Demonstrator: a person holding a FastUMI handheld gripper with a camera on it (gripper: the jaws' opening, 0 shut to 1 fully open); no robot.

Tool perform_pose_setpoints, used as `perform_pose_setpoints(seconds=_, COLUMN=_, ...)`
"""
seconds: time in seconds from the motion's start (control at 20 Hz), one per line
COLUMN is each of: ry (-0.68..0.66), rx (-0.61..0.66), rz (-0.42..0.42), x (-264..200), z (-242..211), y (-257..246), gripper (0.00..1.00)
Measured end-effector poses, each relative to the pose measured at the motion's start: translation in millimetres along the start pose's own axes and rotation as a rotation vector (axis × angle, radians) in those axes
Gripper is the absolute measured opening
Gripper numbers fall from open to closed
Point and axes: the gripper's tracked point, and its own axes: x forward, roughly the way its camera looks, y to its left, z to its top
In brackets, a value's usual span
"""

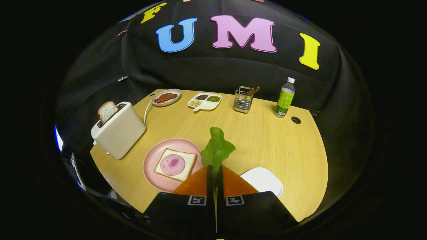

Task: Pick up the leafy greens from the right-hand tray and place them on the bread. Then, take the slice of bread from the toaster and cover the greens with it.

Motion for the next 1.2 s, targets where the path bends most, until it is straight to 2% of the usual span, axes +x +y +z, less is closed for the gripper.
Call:
perform_pose_setpoints(seconds=0.35, ry=0.027, rx=0.043, rz=-0.005, x=24, z=8, y=57, gripper=0.06)
perform_pose_setpoints(seconds=0.8, ry=0.144, rx=0.123, rz=0.038, x=64, z=-21, y=113, gripper=0.07)
perform_pose_setpoints(seconds=1.2, ry=0.177, rx=0.095, rz=0.002, x=78, z=-28, y=114, gripper=0.25)
